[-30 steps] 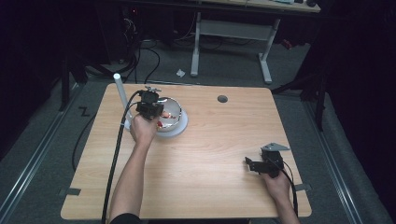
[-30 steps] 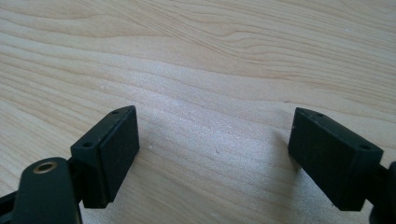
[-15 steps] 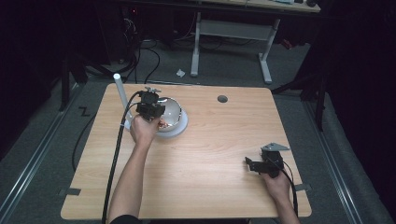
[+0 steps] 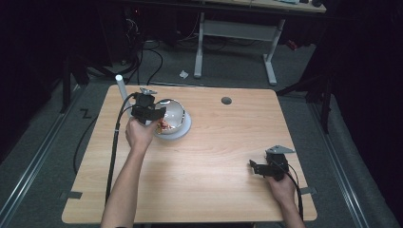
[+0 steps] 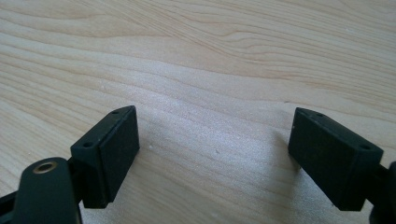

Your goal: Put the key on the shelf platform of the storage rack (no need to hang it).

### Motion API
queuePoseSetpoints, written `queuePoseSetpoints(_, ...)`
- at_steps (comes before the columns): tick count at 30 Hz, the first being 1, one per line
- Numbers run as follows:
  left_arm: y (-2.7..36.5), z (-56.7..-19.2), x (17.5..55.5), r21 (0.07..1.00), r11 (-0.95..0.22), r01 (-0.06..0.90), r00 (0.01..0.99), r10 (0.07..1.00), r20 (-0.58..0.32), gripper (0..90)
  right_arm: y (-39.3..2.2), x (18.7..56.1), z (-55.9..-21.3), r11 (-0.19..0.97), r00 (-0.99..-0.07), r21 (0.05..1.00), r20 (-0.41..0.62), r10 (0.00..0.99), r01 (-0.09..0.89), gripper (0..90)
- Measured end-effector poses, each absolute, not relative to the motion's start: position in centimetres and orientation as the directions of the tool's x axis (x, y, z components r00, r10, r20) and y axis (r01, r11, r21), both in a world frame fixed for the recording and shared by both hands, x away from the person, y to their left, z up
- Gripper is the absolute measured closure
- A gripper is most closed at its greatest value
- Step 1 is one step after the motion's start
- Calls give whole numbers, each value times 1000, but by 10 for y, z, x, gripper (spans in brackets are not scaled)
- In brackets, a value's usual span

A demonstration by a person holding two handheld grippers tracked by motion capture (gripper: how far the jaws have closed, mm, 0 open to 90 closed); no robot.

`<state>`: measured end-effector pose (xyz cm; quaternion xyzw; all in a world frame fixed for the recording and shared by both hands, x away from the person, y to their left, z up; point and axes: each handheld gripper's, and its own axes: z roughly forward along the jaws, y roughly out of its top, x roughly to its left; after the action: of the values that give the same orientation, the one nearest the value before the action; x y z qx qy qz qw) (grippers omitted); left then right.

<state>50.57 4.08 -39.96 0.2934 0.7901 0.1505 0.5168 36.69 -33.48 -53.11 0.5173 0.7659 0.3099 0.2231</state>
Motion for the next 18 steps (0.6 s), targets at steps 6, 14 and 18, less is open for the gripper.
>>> queuePoseSetpoints(6, 48, -395, 498, 525, 793, 310, -283, 604, -745, 484, -335, 367, -531, 272, -365, 705, -21, 931, 654, 161)
queuePoseSetpoints(14, 55, -387, 489, 523, 796, 303, -271, 598, -754, 414, -335, 367, -531, 273, -365, 705, -21, 931, 654, 162)
queuePoseSetpoints(18, 57, -383, 484, 523, 799, 295, -265, 595, -759, 385, -335, 367, -531, 272, -365, 705, -21, 931, 654, 161)
